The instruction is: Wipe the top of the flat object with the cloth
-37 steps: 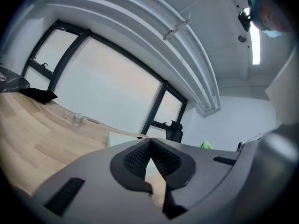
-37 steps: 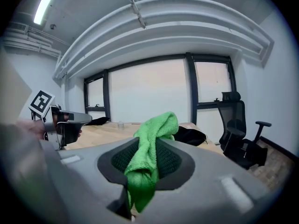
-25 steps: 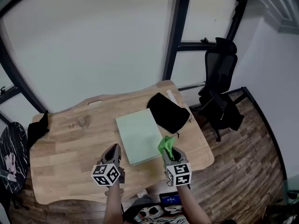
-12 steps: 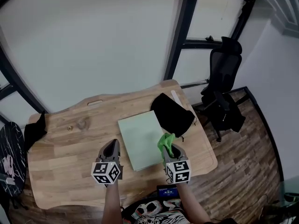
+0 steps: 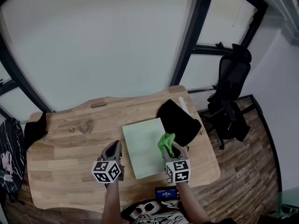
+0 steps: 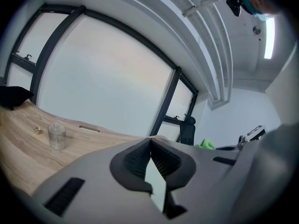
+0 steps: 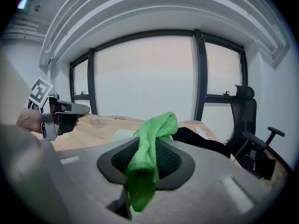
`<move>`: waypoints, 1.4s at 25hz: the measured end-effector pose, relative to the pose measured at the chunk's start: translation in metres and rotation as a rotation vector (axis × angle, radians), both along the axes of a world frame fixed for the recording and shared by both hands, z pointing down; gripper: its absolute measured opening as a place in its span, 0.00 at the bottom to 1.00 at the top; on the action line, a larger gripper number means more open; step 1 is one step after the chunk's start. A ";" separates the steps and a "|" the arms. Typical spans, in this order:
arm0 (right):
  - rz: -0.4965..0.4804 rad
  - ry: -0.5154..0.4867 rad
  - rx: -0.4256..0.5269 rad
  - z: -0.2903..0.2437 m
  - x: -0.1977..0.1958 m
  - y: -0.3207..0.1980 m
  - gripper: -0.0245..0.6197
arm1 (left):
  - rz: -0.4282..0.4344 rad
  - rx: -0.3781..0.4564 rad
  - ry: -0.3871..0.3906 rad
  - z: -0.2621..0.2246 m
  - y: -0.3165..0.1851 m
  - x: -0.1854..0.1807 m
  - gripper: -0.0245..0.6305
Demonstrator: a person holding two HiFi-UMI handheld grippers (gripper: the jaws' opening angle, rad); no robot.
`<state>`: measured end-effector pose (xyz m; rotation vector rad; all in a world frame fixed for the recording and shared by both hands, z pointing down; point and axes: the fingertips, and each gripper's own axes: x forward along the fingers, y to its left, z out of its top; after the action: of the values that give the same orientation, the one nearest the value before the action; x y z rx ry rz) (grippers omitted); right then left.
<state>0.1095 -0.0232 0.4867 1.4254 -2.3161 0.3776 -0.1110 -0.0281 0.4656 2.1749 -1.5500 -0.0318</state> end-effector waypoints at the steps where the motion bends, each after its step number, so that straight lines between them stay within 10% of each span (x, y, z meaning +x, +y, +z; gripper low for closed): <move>1: 0.004 0.002 -0.005 0.002 0.001 -0.003 0.18 | -0.001 -0.007 0.001 0.003 -0.003 0.000 0.05; 29: -0.008 0.088 -0.107 0.055 0.006 -0.056 0.18 | 0.031 -0.251 -0.004 0.109 -0.023 0.013 0.06; 35: -0.027 0.109 -0.111 0.063 0.000 -0.074 0.18 | 0.036 -0.297 0.033 0.125 -0.028 0.016 0.19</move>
<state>0.1091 -0.0975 0.5495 1.3270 -2.1906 0.4038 -0.0950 -0.0560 0.5902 1.9575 -1.3982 0.1624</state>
